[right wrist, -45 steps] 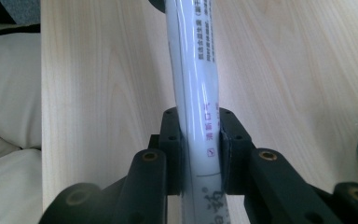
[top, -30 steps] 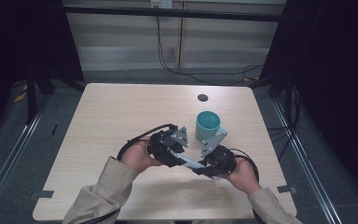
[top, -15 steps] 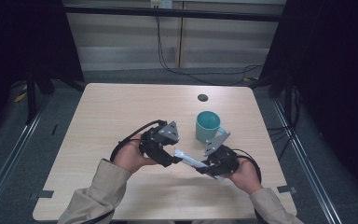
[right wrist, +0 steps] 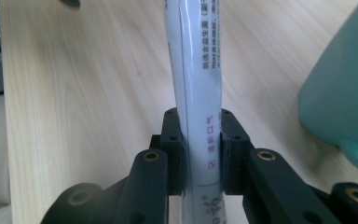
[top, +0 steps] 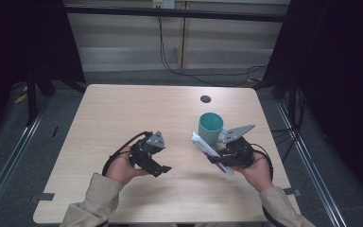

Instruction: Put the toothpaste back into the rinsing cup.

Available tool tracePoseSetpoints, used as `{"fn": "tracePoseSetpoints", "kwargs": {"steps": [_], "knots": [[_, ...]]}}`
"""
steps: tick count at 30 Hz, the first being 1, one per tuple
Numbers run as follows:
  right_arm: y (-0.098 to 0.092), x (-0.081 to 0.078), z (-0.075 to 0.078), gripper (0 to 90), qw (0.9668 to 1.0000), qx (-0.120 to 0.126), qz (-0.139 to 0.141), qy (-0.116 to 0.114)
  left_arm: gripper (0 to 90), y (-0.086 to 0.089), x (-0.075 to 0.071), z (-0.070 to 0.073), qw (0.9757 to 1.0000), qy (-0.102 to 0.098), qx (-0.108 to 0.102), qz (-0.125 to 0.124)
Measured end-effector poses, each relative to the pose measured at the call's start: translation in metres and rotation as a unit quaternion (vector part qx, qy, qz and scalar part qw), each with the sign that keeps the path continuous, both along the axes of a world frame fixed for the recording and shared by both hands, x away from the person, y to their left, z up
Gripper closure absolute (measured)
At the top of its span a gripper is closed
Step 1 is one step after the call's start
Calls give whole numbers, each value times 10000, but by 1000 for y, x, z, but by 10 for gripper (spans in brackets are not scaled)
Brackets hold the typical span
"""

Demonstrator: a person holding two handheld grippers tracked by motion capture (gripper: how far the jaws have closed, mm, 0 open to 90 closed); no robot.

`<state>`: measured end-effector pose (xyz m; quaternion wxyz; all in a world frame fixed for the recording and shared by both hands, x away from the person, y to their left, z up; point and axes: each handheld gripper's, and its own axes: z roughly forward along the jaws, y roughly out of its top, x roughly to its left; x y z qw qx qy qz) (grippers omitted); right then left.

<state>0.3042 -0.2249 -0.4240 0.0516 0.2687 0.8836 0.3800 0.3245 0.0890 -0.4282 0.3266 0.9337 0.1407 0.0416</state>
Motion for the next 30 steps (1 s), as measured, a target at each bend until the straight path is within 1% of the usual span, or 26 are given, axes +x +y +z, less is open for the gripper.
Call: {"fn": "tracePoseSetpoints", "kwargs": {"steps": [1, 2, 3, 4, 5, 7, 8, 9, 11, 12, 14, 16, 17, 19, 21, 22, 24, 25, 26, 27, 28, 30], "knots": [[0, 0, 0, 758, 10000, 0, 0, 0, 206, 1, 0, -5, 10000, 51, -3, 79], [-2, 2, 2, 757, 9999, 80, -116, -20, 188, 2, 0, -10, 9999, 104, 16, 118], [-2, 2, 2, 757, 9999, 80, -116, -20, 188, 3, 1, -15, 9998, 157, 49, 133], [-4, 4, 3, 757, 9995, 217, -216, -37, 183, 4, 1, -19, 9997, 170, 57, 163], [-4, 4, 3, 757, 9995, 217, -216, -37, 183, 4, 0, -23, 9996, 188, 40, 214], [-5, 5, 5, 757, 9989, 339, -317, -58, 166, 6, 1, -30, 9992, 292, 19, 281], [-6, 7, 6, 758, 9983, 413, -398, -83, 166, 7, 1, -33, 9990, 303, 25, 317], [-6, 7, 6, 758, 9983, 413, -398, -83, 166, 7, 0, -36, 9989, 312, 4, 352], [-7, 9, 7, 758, 9974, 545, -463, -108, 165, 8, -1, -41, 9988, 301, 19, 391], [-7, 9, 8, 758, 9969, 600, -496, -107, 165, 9, -1, -43, 9988, 305, 65, 388], [-8, 11, 9, 757, 9952, 762, -598, -146, 161, 10, -2, -48, 9985, 326, 75, 431], [-8, 12, 10, 757, 9947, 793, -639, -170, 160, 10, -2, -52, 9980, 376, 51, 506], [-8, 13, 11, 758, 9943, 818, -658, -172, 159, 11, -2, -54, 9981, 350, 93, 499], [-8, 14, 12, 758, 9934, 882, -703, -206, 160, 12, -2, -57, 9977, 376, 63, 563], [-7, 16, 14, 757, 9926, 922, -753, -232, 160, 14, -2, -59, 9977, 332, 110, 575], [-7, 17, 15, 757, 9920, 958, -789, -230, 160, 14, -2, -60, 9975, 340, 78, 609], [-7, 19, 16, 758, 9908, 1028, -845, -261, 159, 15, -3, -62, 9975, 297, 96, 634], [-7, 20, 17, 757, 9900, 1069, -886, -259, 159, 14, -3, -63, 9973, 290, 68, 668], [-7, 21, 17, 757, 9893, 1108, -904, -281, 159, 15, -4, -64, 9971, 263, 85, 711], [-6, 22, 18, 757, 9887, 1145, -920, -287, 160, 16, -4, -64, 9973, 213, 145, 685], [-6, 24, 20, 757, 9875, 1201, -969, -315, 161, 16, -5, -66, 9970, 199, 53, 749], [-6, 25, 21, 758, 9872, 1225, -971, -328, 160, 18, -5, -66, 9971, 205, 56, 733]]}}
